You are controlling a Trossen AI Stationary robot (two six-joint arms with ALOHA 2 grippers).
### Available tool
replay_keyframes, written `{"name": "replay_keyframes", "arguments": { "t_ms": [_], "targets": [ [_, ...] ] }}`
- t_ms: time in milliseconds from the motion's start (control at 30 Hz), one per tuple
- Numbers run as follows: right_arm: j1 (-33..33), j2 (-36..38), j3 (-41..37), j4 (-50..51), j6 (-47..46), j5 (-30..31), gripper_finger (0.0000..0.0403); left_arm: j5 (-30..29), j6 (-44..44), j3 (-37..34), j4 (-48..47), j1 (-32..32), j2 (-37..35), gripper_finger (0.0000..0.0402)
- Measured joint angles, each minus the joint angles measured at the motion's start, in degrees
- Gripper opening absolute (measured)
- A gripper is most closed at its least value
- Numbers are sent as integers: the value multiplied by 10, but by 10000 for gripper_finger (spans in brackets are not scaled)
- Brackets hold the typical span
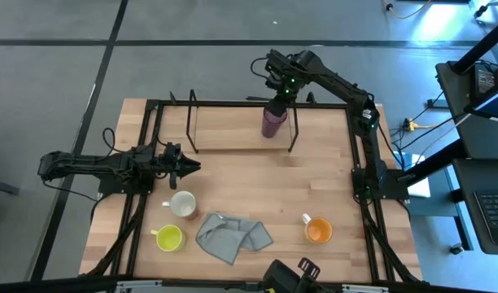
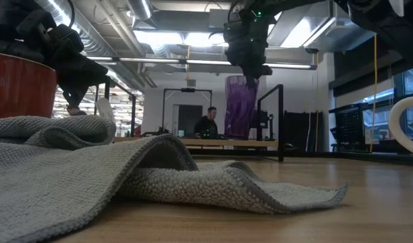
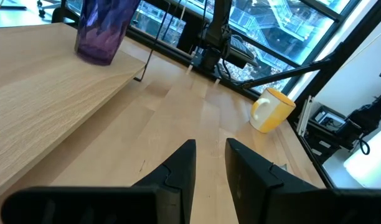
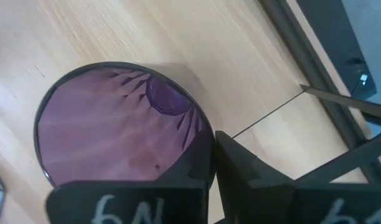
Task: Stack small to large cups/mugs on shelf
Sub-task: Put the violet cup on the shelf
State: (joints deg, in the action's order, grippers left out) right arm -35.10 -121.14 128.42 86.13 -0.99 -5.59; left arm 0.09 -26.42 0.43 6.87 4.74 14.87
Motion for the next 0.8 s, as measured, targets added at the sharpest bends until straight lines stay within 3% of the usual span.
{"name": "replay_keyframes", "arguments": {
  "t_ms": [367,633,800],
  "targets": [
    [0,0,0,31,-4,0,16,0,0,0,0,0,0,80],
    [-2,0,0,30,-6,55,16,0,0,0,0,0,0,80],
    [-9,0,0,22,-4,58,19,0,0,0,0,0,0,80]
  ]
}}
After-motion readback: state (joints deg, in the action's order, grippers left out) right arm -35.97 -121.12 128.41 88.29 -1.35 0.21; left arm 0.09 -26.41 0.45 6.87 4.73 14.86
